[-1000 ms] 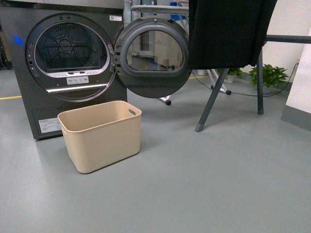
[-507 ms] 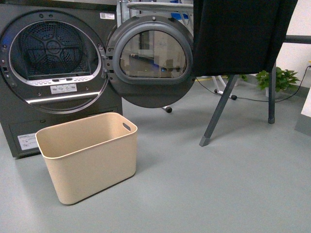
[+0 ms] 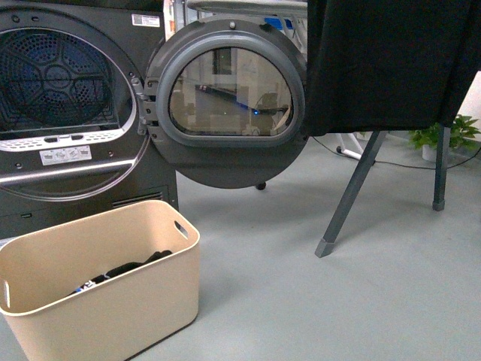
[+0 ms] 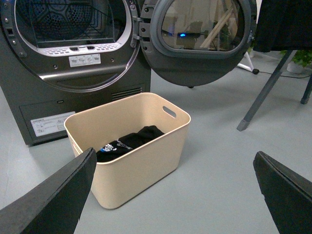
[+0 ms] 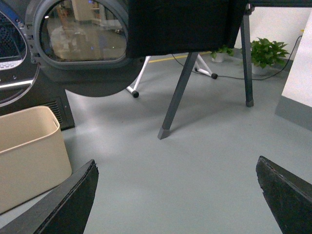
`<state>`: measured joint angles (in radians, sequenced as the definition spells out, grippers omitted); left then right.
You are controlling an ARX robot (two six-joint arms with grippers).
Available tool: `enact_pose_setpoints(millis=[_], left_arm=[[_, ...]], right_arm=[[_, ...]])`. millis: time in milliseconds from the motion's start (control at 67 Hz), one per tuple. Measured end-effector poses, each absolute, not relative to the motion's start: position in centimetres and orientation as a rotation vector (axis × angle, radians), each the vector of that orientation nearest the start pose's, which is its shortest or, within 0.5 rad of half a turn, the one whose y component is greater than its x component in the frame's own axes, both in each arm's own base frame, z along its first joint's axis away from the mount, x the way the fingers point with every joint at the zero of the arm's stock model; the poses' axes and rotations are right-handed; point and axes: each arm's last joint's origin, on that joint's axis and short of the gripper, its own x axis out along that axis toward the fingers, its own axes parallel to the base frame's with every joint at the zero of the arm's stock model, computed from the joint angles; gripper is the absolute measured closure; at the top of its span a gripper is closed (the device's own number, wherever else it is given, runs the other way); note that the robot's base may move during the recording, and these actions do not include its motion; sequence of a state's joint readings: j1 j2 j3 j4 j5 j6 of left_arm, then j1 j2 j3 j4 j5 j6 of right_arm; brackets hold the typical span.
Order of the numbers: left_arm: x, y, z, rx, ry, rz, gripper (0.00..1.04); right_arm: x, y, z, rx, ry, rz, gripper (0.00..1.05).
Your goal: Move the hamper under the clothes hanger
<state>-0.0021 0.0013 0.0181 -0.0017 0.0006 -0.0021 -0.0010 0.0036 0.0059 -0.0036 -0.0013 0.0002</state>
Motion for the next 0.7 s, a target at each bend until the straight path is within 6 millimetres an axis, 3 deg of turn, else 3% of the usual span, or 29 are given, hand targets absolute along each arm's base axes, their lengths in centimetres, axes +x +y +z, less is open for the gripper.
enact_pose_setpoints(millis=[701], left_arm=[[9.67,-0.02,16.93,-0.002,-0.014,-0.003,0.07]], right_arm=[[9.76,0.00,16.49,0.000,0.001,0.001,0.08]])
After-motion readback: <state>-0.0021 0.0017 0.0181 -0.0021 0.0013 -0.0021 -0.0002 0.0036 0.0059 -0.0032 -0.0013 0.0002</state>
